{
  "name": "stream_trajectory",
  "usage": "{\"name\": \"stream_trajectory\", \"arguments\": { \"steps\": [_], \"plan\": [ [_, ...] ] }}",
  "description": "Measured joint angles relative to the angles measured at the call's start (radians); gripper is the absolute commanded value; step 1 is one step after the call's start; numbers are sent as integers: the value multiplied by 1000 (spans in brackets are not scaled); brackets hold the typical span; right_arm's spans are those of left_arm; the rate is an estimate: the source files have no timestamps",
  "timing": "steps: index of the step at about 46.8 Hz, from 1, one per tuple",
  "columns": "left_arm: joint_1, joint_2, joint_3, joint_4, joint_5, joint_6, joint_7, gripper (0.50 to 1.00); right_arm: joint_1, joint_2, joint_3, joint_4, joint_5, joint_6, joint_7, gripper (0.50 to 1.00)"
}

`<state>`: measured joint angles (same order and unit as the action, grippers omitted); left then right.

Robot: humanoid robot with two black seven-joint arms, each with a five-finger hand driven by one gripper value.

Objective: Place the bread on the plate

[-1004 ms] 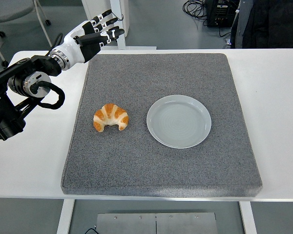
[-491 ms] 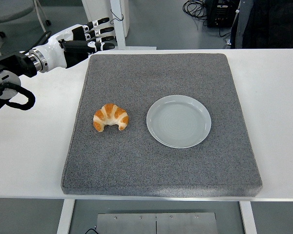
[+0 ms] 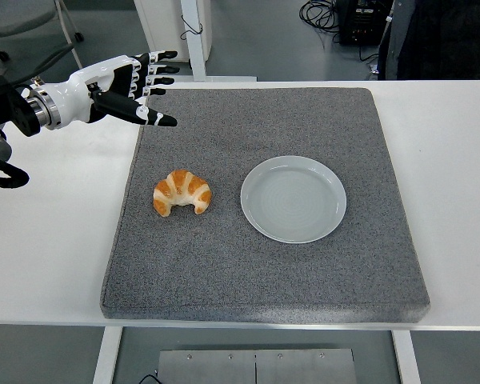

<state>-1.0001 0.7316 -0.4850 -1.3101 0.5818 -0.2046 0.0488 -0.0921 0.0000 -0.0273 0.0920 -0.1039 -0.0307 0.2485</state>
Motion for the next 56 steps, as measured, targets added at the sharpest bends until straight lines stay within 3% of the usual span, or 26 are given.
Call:
{"name": "stream_trajectory", "arguments": {
  "steps": [32,44,51,56],
  "plan": [
    [5,-23,130,-2,441,8,0,992,0,0,0,0,0,0,0,1000],
    [14,-56,180,-1,527,75,-16,992,0,0,0,0,0,0,0,1000],
    [12,-77,197,-1,591,98,-40,993,0,0,0,0,0,0,0,1000],
    [9,-85,211,0,626,99,-110,993,0,0,0,0,0,0,0,1000]
  ]
}}
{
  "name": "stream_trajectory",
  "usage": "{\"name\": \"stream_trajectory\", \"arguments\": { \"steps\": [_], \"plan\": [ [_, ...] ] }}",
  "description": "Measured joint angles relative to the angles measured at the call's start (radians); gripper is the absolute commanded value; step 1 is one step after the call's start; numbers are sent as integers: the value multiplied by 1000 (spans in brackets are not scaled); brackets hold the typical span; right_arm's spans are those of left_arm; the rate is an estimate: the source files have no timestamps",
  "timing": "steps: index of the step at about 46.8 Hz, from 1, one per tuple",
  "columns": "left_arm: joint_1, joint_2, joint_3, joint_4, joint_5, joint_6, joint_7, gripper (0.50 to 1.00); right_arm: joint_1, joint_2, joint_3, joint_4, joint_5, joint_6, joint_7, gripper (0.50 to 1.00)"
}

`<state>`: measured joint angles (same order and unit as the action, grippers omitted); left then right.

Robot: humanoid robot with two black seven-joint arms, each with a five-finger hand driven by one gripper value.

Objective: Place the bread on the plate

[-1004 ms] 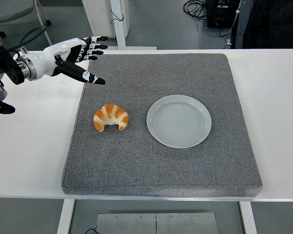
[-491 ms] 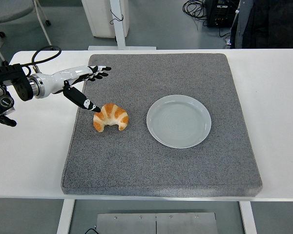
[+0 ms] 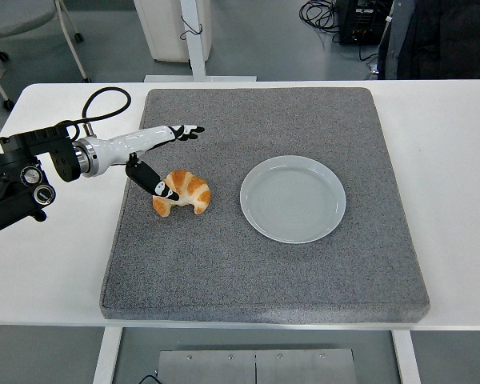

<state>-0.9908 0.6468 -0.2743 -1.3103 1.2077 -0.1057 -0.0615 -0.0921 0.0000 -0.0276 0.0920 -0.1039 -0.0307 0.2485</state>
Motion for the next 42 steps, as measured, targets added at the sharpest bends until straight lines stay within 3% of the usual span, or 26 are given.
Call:
{"name": "stream_trajectory", "arguments": {
  "steps": [11,27,42],
  "plan": [
    [7,-32,9,14,26,1,-18,993,0,0,0,0,1,0,0,1000],
    [6,-33,40,42,85,24,26,992,0,0,0,0,1,0,0,1000],
    [20,-67,43,63,103,56,29,992,0,0,0,0,0,0,0,1000]
  ]
}}
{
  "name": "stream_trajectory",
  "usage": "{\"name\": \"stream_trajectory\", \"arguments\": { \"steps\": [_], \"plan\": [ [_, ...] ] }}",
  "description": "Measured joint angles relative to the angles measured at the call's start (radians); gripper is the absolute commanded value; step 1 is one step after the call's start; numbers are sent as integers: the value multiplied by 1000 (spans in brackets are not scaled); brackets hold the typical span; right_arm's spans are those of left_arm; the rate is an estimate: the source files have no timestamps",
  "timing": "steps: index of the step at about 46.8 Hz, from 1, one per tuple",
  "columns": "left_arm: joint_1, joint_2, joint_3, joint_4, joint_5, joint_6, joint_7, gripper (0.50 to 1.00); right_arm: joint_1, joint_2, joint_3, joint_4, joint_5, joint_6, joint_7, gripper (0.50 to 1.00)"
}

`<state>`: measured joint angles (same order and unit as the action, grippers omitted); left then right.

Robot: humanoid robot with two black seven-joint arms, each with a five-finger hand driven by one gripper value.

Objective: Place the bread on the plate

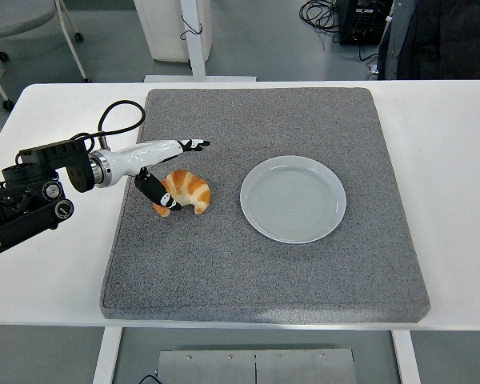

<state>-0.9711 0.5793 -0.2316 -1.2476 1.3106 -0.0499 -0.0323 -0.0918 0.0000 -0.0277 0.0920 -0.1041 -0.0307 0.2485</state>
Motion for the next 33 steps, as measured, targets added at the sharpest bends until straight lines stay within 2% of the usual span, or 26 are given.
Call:
{"name": "stream_trajectory", "arguments": {
  "steps": [15,27,30,31,33],
  "plan": [
    [18,-41,0,32,22,7,-6,992,0,0,0,0,1,0,0,1000],
    [27,-79,0,61,87,64,-9,980,0,0,0,0,0,0,0,1000],
    [30,-89,0,70,87,84,-9,953,0,0,0,0,0,0,0,1000],
    [32,-90,0,73,87,90,-9,918,0,0,0,0,0,0,0,1000],
    [35,-93,0,77,88,104,-9,798,0,0,0,0,1,0,0,1000]
  ]
}}
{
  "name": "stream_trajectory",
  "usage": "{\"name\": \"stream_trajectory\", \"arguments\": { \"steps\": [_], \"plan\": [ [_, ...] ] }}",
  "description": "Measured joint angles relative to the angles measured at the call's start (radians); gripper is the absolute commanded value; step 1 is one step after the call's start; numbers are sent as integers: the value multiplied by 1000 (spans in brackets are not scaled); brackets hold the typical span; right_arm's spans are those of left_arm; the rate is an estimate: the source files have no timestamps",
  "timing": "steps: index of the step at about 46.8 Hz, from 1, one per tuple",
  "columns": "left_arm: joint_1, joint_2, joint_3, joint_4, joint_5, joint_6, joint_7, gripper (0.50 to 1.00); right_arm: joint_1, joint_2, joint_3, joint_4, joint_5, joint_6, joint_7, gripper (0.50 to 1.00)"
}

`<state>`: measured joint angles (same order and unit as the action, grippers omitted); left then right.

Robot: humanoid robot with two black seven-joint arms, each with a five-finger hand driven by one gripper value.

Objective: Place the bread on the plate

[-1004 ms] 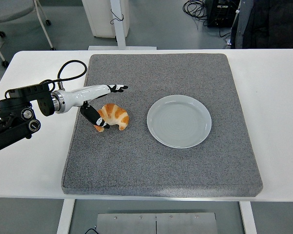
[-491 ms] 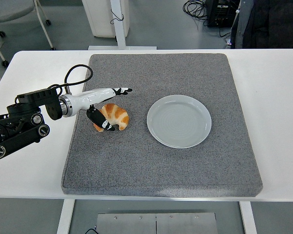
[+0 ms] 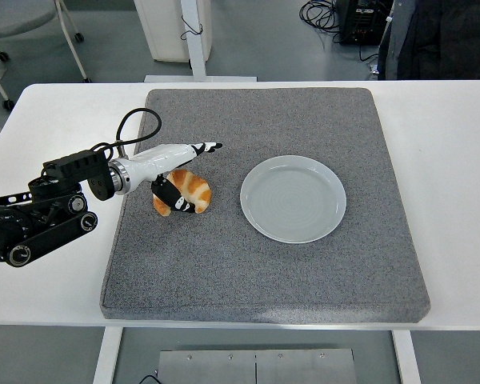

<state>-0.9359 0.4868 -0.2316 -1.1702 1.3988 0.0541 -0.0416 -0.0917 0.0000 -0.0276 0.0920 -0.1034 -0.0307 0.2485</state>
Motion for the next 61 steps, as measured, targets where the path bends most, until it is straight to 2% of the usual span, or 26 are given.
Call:
{"name": "stream_trajectory", "arguments": {
  "steps": [3,6,7,38,46,55,61],
  "plan": [
    [4,0,0,2,6,14,0,680,0,0,0,0,0,0,0,1000],
    [7,0,0,3,30,24,0,535,0,0,0,0,0,0,0,1000],
    [8,1,0,3,38,26,0,503,0,0,0,0,0,0,0,1000],
    [-11,31,-7,0,57,24,6,500,0,0,0,0,-1,0,0,1000],
    [-81,43,-8,-2,53,19,3,500,0,0,0,0,0,0,0,1000],
    [-211,49,-5,0,29,16,2,500,0,0,0,0,0,0,0,1000],
    [-278,59,-2,-1,18,-7,2,500,0,0,0,0,0,0,0,1000]
  ]
}}
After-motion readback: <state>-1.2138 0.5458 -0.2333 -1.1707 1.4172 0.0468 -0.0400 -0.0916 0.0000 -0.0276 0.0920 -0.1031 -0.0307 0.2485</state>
